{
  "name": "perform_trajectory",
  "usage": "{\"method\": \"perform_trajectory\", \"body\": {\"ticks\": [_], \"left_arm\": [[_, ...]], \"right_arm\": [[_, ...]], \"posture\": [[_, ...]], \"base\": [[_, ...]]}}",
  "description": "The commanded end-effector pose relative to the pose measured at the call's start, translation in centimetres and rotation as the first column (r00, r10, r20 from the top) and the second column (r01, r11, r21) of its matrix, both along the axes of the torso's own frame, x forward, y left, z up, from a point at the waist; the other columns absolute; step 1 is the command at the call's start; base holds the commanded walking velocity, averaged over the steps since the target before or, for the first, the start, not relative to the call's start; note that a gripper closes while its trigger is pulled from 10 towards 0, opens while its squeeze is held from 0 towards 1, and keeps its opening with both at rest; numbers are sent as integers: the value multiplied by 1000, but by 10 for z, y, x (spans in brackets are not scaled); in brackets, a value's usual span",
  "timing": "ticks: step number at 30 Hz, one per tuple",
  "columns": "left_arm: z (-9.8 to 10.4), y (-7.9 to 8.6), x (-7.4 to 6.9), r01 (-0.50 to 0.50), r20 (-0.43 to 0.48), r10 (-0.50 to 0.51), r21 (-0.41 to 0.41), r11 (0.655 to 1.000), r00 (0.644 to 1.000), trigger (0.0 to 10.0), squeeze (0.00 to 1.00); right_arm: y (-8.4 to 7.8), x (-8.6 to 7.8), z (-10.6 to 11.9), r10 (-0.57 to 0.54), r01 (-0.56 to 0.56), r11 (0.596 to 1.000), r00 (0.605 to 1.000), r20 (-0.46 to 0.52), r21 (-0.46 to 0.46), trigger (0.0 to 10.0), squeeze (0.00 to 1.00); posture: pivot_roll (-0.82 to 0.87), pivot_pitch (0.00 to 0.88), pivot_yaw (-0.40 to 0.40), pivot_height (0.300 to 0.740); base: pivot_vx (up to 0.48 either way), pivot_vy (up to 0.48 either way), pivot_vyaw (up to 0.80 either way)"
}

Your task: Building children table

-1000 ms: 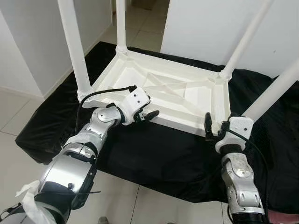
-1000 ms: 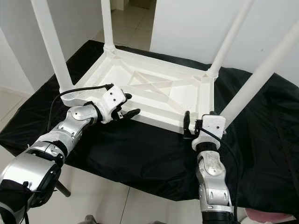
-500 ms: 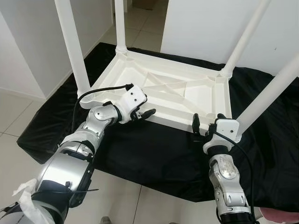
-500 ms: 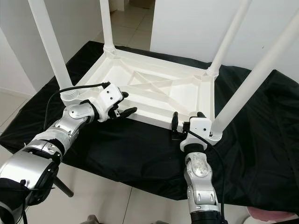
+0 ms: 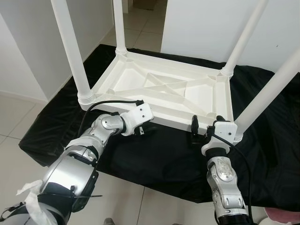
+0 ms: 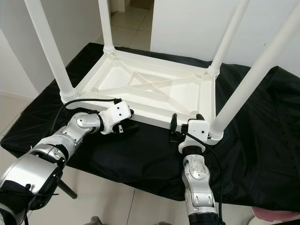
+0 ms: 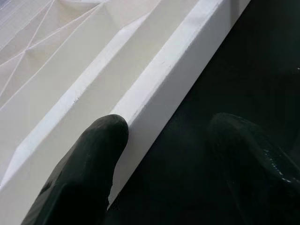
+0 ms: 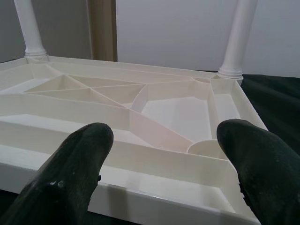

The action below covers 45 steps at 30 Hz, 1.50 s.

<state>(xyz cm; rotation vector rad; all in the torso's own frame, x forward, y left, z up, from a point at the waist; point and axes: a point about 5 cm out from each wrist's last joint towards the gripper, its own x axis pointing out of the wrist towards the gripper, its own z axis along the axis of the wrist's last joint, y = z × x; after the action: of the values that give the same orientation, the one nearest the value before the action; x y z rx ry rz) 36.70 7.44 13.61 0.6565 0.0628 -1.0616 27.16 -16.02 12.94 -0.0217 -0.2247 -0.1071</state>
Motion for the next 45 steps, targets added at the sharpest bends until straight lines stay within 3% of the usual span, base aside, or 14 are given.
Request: {"method": "perform_trajectory", "body": {"ticks": [1,10,21,32,34,35,38,40,45], "left_arm": [[5,1,6,-59,12,59,18,998,998,10000,0],[26,6,20,-137,34,137,2,991,990,10000,0],[13,9,17,-135,-85,142,80,988,986,10000,0],[13,8,18,-154,-93,160,71,986,983,10000,0],[14,10,22,-254,-114,258,52,966,959,10000,0],[14,10,22,-254,-114,258,52,966,959,10000,0],[8,13,23,-331,-125,342,104,938,931,10000,0],[6,13,22,-319,-130,333,120,940,934,10000,0],[-1,10,15,-177,-186,211,185,967,960,10000,0]], "right_arm": [[1,2,1,-4,4,1000,1000,10,-4,10000,0],[1,3,1,-12,12,1000,1000,13,-9,10000,0],[2,8,3,-10,10,1000,1000,18,-15,10000,0],[1,8,3,-14,14,1000,1000,16,-16,10000,0],[1,8,2,-18,18,1000,1000,13,-16,10000,0],[1,8,2,-18,18,1000,1000,13,-16,10000,0],[3,8,1,-19,19,1000,1000,6,-16,10000,0],[3,8,1,-19,19,1000,1000,6,-16,10000,0],[3,7,0,-22,22,1000,1000,1,-17,10000,0]], "posture": [[-134,0,9,740],[-152,0,14,740],[-161,0,17,740],[-161,0,17,740],[-163,7,19,740],[-163,7,19,740],[-168,13,22,740],[-168,13,22,740],[-170,26,28,740]], "base": [[0,0,0],[0,0,0],[0,0,0],[0,0,0],[0,0,0],[0,0,0],[0,0,0],[0,0,0],[0,0,0]]}}
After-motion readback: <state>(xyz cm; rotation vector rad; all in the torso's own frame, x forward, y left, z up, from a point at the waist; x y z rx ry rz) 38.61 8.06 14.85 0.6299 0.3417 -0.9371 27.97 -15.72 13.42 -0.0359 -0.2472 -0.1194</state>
